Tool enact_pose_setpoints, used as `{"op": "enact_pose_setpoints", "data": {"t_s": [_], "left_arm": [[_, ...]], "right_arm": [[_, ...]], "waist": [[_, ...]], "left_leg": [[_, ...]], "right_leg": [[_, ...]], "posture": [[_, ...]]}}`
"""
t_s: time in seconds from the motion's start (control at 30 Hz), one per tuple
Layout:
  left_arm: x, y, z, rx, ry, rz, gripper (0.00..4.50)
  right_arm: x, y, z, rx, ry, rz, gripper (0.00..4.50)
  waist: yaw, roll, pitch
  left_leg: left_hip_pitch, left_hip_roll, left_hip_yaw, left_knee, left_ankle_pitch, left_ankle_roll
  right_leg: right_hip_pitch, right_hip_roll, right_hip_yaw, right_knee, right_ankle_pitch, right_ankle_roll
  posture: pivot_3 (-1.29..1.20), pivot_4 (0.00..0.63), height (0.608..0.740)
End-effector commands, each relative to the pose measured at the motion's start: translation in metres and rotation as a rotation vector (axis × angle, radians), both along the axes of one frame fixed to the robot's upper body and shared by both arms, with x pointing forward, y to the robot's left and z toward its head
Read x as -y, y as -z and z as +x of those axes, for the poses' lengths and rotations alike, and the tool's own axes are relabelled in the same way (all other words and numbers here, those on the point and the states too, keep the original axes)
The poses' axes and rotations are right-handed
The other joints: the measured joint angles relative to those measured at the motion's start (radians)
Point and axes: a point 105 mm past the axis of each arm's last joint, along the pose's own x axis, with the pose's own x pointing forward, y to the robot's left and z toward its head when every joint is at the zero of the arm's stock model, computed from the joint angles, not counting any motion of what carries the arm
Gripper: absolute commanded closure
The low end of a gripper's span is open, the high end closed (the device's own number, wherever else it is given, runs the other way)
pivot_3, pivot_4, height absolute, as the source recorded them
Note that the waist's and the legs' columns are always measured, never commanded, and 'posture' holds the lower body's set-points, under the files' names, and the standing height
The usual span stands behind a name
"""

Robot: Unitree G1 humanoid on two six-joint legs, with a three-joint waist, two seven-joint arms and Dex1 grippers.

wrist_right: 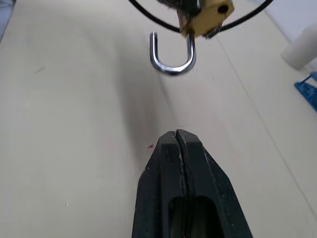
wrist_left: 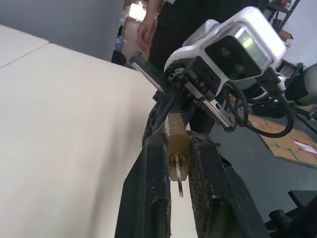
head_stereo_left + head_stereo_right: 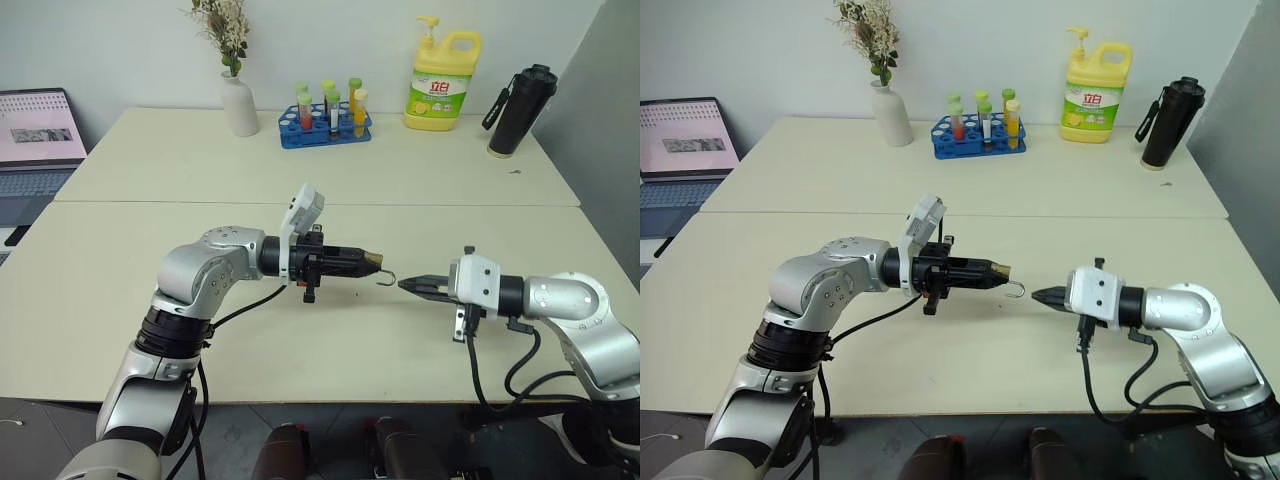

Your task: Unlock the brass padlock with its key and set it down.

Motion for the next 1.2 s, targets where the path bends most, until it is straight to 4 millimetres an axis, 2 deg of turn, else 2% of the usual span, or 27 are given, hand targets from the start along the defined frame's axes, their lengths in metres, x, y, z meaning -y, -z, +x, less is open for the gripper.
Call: {"op": "enact_pose_setpoints", "data": {"t_s": [0.03, 0.23, 0.37, 0.53, 0.73, 0.87, 1.0, 1.13, 1.17, 1.2], "left_arm": [[-0.002, 0.017, 0.005, -0.030, -0.082, 0.028, 4.33], [0.000, 0.051, 0.008, -0.137, -0.168, 0.050, 4.33], [0.000, 0.067, 0.015, -0.217, -0.222, 0.047, 4.33], [0.001, 0.090, 0.025, -0.264, -0.282, 0.108, 4.33], [0.005, 0.102, 0.034, -0.309, -0.330, 0.149, 4.33], [0.006, 0.102, 0.037, -0.329, -0.336, 0.143, 4.33], [0.005, 0.101, 0.041, -0.330, -0.353, 0.145, 3.05], [0.000, 0.089, 0.048, -0.318, -0.357, 0.114, 1.74], [-0.002, 0.085, 0.051, -0.302, -0.369, 0.106, 1.46], [-0.003, 0.082, 0.053, -0.291, -0.377, 0.101, 1.46]], "right_arm": [[0.009, -0.005, -0.005, 0.047, 0.045, 0.005, 3.61], [-0.002, 0.002, -0.014, 0.028, 0.062, 0.059, 1.49], [-0.006, 0.006, -0.010, 0.044, 0.096, 0.072, 0.04], [-0.013, 0.011, -0.004, 0.044, 0.111, 0.062, 0.00], [-0.020, 0.014, -0.005, 0.014, 0.091, 0.073, 0.00], [-0.021, 0.014, -0.005, 0.011, 0.090, 0.074, 0.00], [-0.021, 0.014, -0.005, 0.006, 0.088, 0.072, 0.00], [-0.020, 0.014, -0.006, 0.005, 0.086, 0.068, 0.00], [-0.020, 0.014, -0.006, 0.005, 0.086, 0.067, 0.00], [-0.019, 0.013, -0.006, 0.006, 0.087, 0.066, 0.00]], "waist": [[0.000, 0.000, 0.000], [-0.003, 0.000, 0.000], [-0.002, 0.000, 0.000], [-0.002, 0.000, 0.000], [-0.001, 0.000, 0.000], [-0.003, 0.000, 0.000], [-0.002, 0.000, 0.000], [-0.003, 0.000, 0.000], [-0.003, 0.000, 0.000], [-0.003, 0.000, 0.000]], "left_leg": [[0.000, 0.000, 0.000, 0.000, 0.000, 0.000], [0.000, 0.000, 0.000, 0.000, 0.000, 0.000], [0.001, 0.000, 0.000, 0.000, 0.000, 0.000], [0.001, 0.000, 0.000, 0.000, 0.000, 0.000], [0.001, -0.001, 0.000, 0.000, 0.000, 0.000], [0.001, -0.001, 0.000, 0.000, 0.000, 0.000], [0.001, -0.001, 0.000, 0.000, 0.000, 0.000], [0.001, -0.001, 0.000, 0.000, 0.000, 0.000], [0.001, -0.001, 0.000, 0.000, 0.000, 0.000], [0.001, -0.001, 0.000, 0.000, 0.000, 0.000]], "right_leg": [[0.000, 0.000, 0.000, 0.000, 0.000, 0.000], [0.000, 0.000, 0.000, 0.001, 0.000, 0.000], [0.000, 0.000, 0.000, 0.001, 0.000, 0.000], [0.000, 0.000, 0.000, 0.001, 0.000, 0.000], [0.000, 0.000, 0.000, 0.000, 0.000, 0.000], [0.000, 0.000, 0.000, 0.001, 0.000, 0.000], [0.000, 0.000, 0.000, 0.001, 0.000, 0.000], [0.000, 0.000, 0.000, 0.001, 0.000, 0.000], [0.000, 0.000, 0.000, 0.001, 0.000, 0.000], [0.000, 0.000, 0.000, 0.001, 0.000, 0.000]], "posture": [[0.00, 0.150, 0.740], [0.00, 0.150, 0.740], [0.00, 0.150, 0.740], [0.00, 0.150, 0.740], [0.00, 0.150, 0.740], [0.00, 0.150, 0.740], [0.00, 0.150, 0.740], [0.00, 0.150, 0.740], [0.00, 0.150, 0.740], [0.00, 0.150, 0.740]]}}
